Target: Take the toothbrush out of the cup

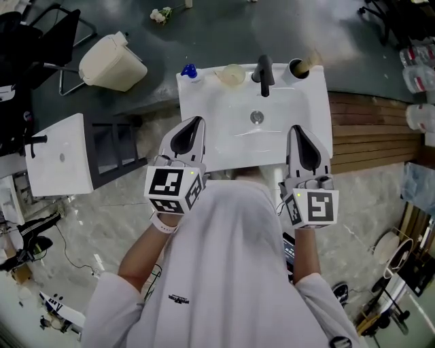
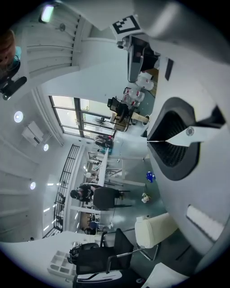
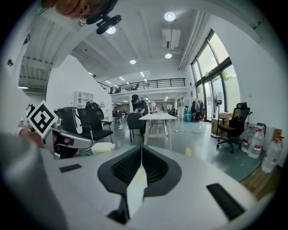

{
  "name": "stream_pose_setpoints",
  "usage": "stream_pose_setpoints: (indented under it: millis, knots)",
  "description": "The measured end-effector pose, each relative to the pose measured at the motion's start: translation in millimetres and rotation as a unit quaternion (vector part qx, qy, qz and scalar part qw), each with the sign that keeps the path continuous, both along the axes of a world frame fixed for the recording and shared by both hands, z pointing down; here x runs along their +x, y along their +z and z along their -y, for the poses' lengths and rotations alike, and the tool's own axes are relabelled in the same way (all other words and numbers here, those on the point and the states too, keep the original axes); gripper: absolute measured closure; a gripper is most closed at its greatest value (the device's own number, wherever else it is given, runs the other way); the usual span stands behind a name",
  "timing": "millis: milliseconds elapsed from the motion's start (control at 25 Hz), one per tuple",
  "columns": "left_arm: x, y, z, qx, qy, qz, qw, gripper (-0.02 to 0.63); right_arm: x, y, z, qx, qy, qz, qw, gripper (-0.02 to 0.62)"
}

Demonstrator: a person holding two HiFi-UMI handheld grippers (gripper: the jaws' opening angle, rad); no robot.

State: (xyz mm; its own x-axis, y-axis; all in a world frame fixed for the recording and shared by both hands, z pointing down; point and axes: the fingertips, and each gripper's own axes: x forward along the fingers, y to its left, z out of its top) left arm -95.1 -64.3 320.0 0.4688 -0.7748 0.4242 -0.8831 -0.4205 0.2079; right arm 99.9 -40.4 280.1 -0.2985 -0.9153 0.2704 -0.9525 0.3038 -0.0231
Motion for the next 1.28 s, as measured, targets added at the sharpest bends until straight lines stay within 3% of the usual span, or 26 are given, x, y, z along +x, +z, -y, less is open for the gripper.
stream_pose_setpoints:
  millis: [240, 360, 1280]
  knots:
    - [15, 10, 21, -0.021, -0.009, -0.013, 0.9997, 0.587, -3, 9, 22, -0.014, -0.021, 0.005, 1.000, 0.588]
    - [21, 18, 32, -0.035, -0.017, -0.019, 0.9991, 0.507, -3, 17, 32, -0.022, -0.028, 0.010, 0.999, 0.588]
    - [46, 93, 104, -0.100, -0.080, -0.021, 0.9916, 0.494, -8, 73, 85, -0.077, -0.081, 0.030, 0.993, 0.588]
